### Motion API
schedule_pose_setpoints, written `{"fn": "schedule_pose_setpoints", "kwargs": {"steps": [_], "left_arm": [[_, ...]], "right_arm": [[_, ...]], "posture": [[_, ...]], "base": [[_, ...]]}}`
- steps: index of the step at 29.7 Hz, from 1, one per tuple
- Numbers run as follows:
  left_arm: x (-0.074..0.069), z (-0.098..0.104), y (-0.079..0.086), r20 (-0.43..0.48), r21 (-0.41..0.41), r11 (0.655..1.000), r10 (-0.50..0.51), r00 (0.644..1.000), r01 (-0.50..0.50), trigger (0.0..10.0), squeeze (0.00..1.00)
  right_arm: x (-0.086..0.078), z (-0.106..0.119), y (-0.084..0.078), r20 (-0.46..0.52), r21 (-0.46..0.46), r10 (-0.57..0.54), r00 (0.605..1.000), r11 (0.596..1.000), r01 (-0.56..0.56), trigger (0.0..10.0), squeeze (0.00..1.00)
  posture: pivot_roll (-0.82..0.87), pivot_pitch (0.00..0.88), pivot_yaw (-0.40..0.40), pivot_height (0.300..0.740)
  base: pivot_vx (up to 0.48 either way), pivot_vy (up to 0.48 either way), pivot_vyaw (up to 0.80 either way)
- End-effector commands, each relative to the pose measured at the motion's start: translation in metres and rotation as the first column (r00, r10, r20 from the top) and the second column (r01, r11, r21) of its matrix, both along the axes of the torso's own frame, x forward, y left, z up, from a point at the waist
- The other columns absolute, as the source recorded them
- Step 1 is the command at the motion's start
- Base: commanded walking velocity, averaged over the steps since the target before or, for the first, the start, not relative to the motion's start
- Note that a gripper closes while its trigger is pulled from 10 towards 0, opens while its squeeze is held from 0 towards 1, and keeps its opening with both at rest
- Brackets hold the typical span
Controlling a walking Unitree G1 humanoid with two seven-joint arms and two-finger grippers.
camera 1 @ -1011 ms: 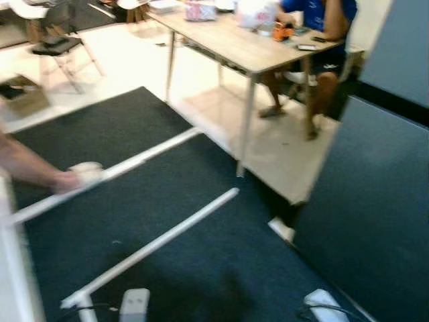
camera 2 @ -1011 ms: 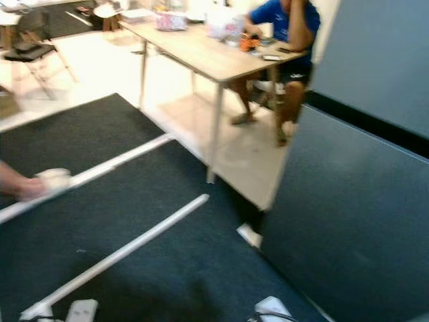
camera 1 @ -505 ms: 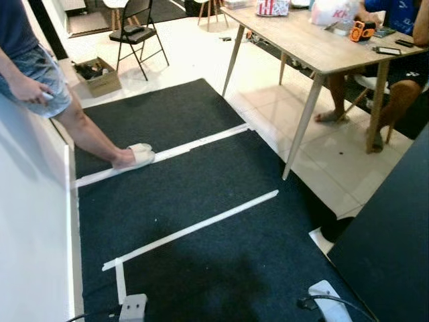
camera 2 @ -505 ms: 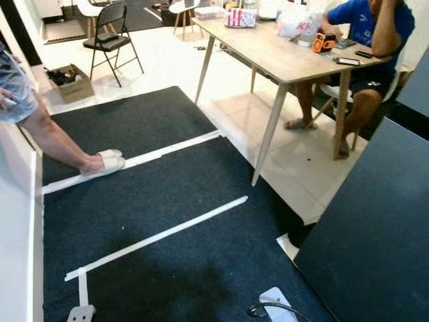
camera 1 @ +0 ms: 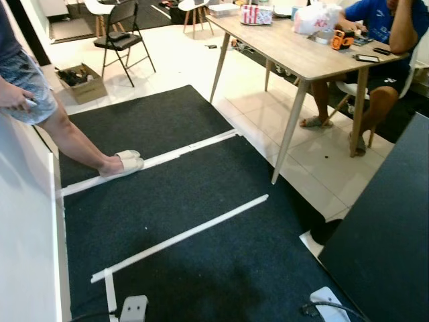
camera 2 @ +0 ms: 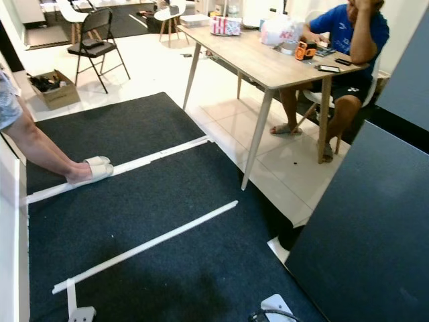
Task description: Restocking fridge
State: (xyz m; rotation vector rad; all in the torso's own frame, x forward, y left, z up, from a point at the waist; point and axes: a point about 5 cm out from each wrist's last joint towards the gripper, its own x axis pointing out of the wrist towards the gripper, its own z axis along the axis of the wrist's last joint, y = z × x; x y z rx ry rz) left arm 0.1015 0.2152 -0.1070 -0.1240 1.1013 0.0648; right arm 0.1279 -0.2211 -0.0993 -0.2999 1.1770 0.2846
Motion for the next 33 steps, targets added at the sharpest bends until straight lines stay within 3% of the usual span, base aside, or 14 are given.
{"fn": "schedule_pose_setpoints", "kwargs": {"steps": [1, 26, 33], "left_arm": [[0.0025, -0.0004, -0.0046, -0.002, -0.010, 1.000, -0.017, 1.000, 0.016, 10.0, 0.00], [0.0017, -0.0009, -0.0066, -0.008, -0.022, 0.999, -0.028, 1.000, 0.028, 10.0, 0.00], [0.0018, -0.0008, -0.0066, -0.007, -0.025, 0.999, -0.029, 1.000, 0.029, 10.0, 0.00]], "right_arm": [[-0.0019, -0.0001, -0.0024, -0.001, -0.004, -0.007, 1.000, 1.000, 0.007, 10.0, 0.00], [-0.0056, -0.0020, -0.0001, -0.015, 0.003, -0.045, 0.999, 0.999, 0.045, 10.0, 0.00], [-0.0041, -0.0018, 0.0011, -0.002, -0.001, -0.043, 0.999, 0.999, 0.043, 10.0, 0.00]], "posture": [[-0.05, 0.000, -0.026, 0.740], [-0.05, 0.000, -0.019, 0.740], [-0.05, 0.000, -0.017, 0.740]], "base": [[0.304, 0.000, 0.00], [0.339, 0.000, 0.00], [0.353, 0.000, -0.44]]}}
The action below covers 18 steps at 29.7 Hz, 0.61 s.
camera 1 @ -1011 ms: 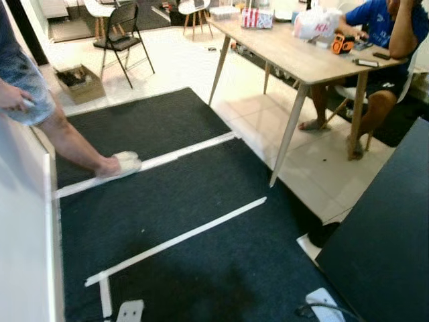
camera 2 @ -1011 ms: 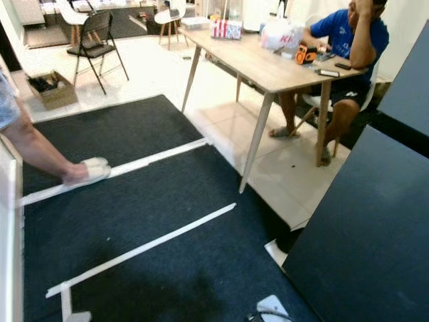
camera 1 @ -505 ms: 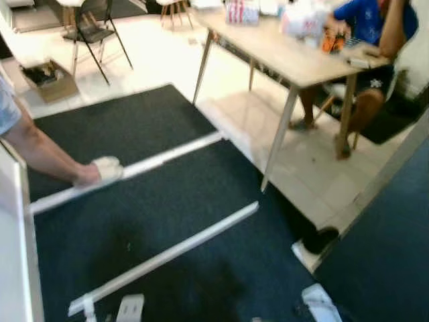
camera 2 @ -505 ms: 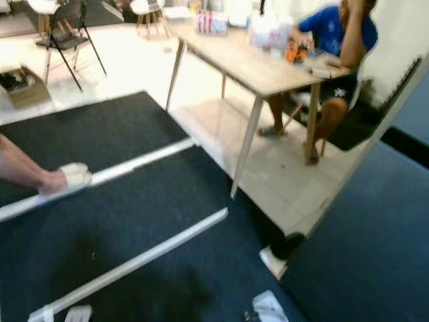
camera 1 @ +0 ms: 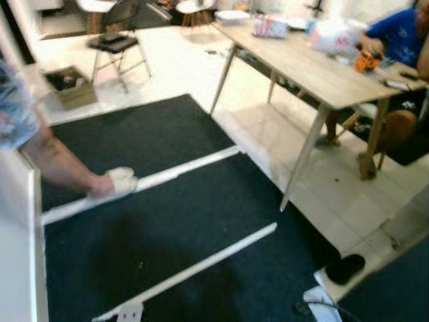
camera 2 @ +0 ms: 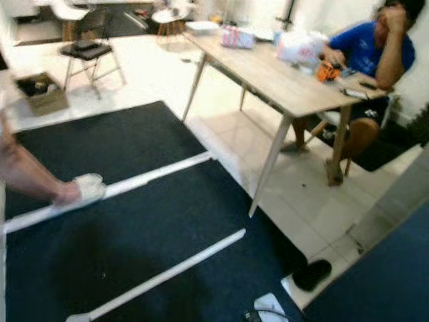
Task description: Restocking fridge
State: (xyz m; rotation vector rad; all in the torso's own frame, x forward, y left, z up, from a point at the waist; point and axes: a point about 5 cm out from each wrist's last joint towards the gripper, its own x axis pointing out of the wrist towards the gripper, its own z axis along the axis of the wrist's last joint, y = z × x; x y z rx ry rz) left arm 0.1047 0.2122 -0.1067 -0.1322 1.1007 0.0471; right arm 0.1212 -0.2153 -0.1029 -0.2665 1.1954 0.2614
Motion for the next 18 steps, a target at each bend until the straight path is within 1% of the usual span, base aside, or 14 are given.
{"fn": "schedule_pose_setpoints", "kwargs": {"steps": [1, 12, 18], "left_arm": [[-0.0014, -0.0010, -0.0036, -0.009, -0.009, 1.000, -0.019, 1.000, 0.019, 10.0, 0.00], [-0.0011, -0.0011, -0.0043, -0.008, -0.011, 1.000, -0.022, 1.000, 0.022, 10.0, 0.00], [-0.0004, -0.0010, -0.0053, -0.007, -0.012, 1.000, -0.029, 1.000, 0.029, 10.0, 0.00]], "right_arm": [[0.0028, 0.0018, -0.0045, 0.015, -0.012, -0.004, 1.000, 1.000, 0.004, 10.0, 0.00], [0.0025, 0.0015, -0.0035, 0.013, -0.012, -0.001, 1.000, 1.000, 0.001, 10.0, 0.00], [0.0023, 0.0012, -0.0023, 0.014, -0.010, 0.000, 1.000, 1.000, 0.000, 10.0, 0.00]], "posture": [[-0.05, 0.000, -0.017, 0.740], [-0.05, 0.000, -0.017, 0.740], [-0.05, 0.000, -0.017, 0.740]], "base": [[0.352, 0.000, 0.00], [0.359, 0.000, 0.00], [0.461, 0.000, 0.00]]}}
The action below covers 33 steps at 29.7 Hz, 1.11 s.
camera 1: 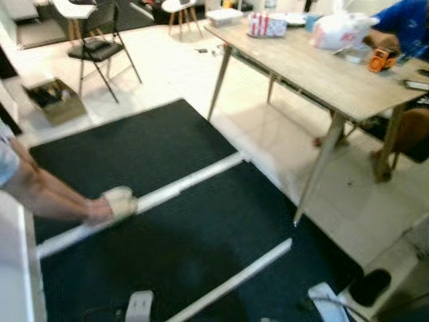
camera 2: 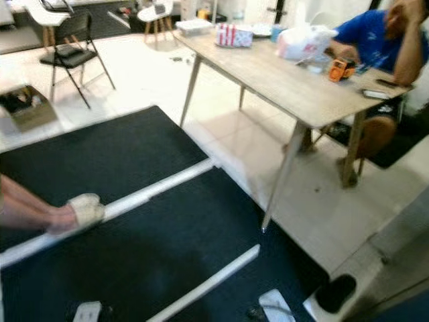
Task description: Restocking fridge
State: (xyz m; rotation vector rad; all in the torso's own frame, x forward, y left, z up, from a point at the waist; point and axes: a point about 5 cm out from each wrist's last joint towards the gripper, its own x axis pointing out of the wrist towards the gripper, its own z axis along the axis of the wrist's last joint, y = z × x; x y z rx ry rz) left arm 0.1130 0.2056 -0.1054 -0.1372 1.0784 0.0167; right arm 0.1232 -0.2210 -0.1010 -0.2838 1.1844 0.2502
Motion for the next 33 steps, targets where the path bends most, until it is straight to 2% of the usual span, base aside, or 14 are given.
{"fn": "schedule_pose_setpoints", "kwargs": {"steps": [1, 23, 33], "left_arm": [[-0.0087, -0.0024, 0.0010, -0.032, 0.007, 1.000, -0.011, 0.999, 0.011, 10.0, 0.00], [-0.0065, -0.0021, -0.0007, -0.027, 0.004, 1.000, -0.013, 1.000, 0.013, 10.0, 0.00], [-0.0101, -0.0026, 0.0016, -0.029, 0.004, 1.000, 0.013, 0.999, -0.013, 10.0, 0.00]], "right_arm": [[0.0000, -0.0008, 0.0040, 0.000, 0.008, -0.001, 1.000, 1.000, 0.001, 10.0, 0.00], [0.0017, -0.0009, 0.0066, 0.003, 0.011, 0.001, 1.000, 1.000, -0.001, 10.0, 0.00], [0.0011, -0.0013, 0.0062, -0.011, 0.005, -0.016, 1.000, 1.000, 0.016, 10.0, 0.00]], "posture": [[-0.05, 0.000, -0.015, 0.740], [-0.06, 0.000, -0.006, 0.740], [-0.06, 0.000, 0.008, 0.740]], "base": [[0.480, 0.000, 0.00], [0.480, 0.000, 0.00], [0.480, 0.000, -0.76]]}}
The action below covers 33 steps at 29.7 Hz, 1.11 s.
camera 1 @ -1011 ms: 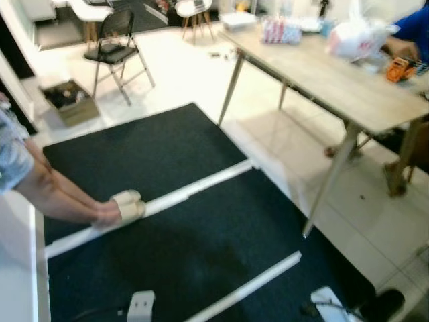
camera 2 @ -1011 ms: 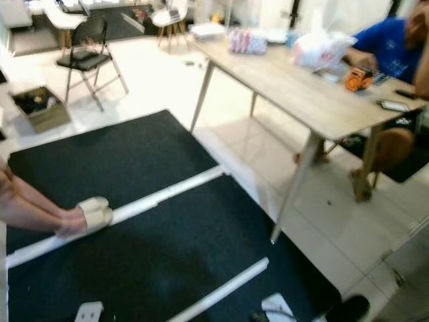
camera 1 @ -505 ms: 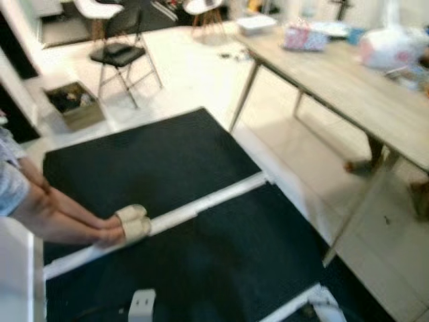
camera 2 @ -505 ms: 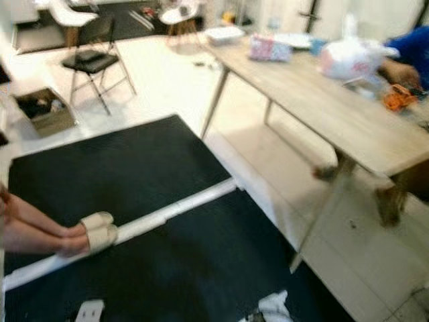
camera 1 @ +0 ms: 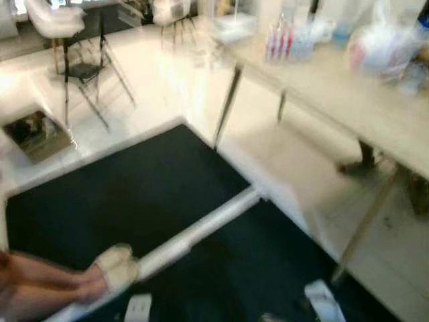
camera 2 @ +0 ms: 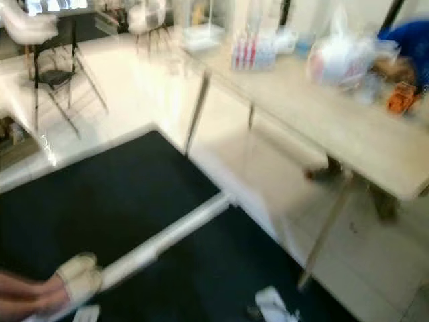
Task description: Restocking fridge
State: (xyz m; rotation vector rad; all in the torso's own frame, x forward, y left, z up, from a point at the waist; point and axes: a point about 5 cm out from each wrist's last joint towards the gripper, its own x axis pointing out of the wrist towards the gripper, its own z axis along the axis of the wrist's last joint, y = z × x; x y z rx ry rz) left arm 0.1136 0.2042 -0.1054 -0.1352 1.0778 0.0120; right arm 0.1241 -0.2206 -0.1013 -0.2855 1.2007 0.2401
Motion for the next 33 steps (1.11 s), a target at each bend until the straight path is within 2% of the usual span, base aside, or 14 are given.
{"fn": "schedule_pose_setpoints", "kwargs": {"steps": [1, 3, 15, 18, 22, 30, 33], "left_arm": [[-0.011, -0.003, 0.003, -0.030, 0.005, 1.000, 0.018, 0.999, -0.018, 10.0, 0.00], [-0.012, -0.003, 0.004, -0.032, 0.006, 1.000, 0.020, 0.999, -0.020, 10.0, 0.00], [-0.013, -0.002, 0.007, -0.033, 0.009, 0.999, 0.036, 0.999, -0.036, 10.0, 0.00], [-0.012, -0.002, 0.008, -0.031, 0.009, 0.999, 0.041, 0.999, -0.040, 10.0, 0.00], [-0.012, -0.002, 0.008, -0.027, 0.009, 0.999, 0.044, 0.999, -0.044, 10.0, 0.00], [-0.010, -0.002, 0.008, -0.024, 0.008, 0.999, 0.045, 0.999, -0.045, 10.0, 0.00], [-0.010, -0.002, 0.008, -0.024, 0.007, 0.999, 0.046, 0.999, -0.046, 10.0, 0.00]], "right_arm": [[0.000, -0.001, 0.006, 0.004, 0.014, -0.008, 1.000, 1.000, 0.008, 10.0, 0.00], [0.000, -0.001, 0.006, 0.004, 0.016, -0.012, 1.000, 1.000, 0.012, 10.0, 0.00], [0.002, -0.001, 0.009, 0.017, 0.025, -0.022, 1.000, 0.999, 0.022, 10.0, 0.00], [0.004, -0.001, 0.015, 0.027, 0.094, -0.037, 0.999, 0.995, 0.034, 10.0, 0.00], [0.005, -0.001, 0.018, 0.027, 0.119, -0.024, 0.999, 0.993, 0.020, 10.0, 0.00], [0.005, 0.000, 0.019, 0.029, 0.124, -0.022, 0.999, 0.992, 0.018, 10.0, 0.00], [0.005, -0.001, 0.018, 0.030, 0.112, -0.040, 0.999, 0.993, 0.036, 10.0, 0.00]], "posture": [[-0.06, 0.000, 0.008, 0.740], [-0.06, 0.000, 0.007, 0.740], [-0.05, 0.000, 0.012, 0.740], [-0.05, 0.000, 0.012, 0.740], [-0.05, 0.000, 0.013, 0.740], [-0.05, 0.000, 0.012, 0.740], [-0.05, 0.000, 0.012, 0.740]], "base": [[0.480, 0.000, -0.77], [0.480, 0.000, -0.77], [0.480, 0.000, 0.00], [0.480, 0.000, 0.00], [0.480, 0.000, 0.00], [0.480, 0.000, 0.74], [0.480, 0.000, 0.00]]}}
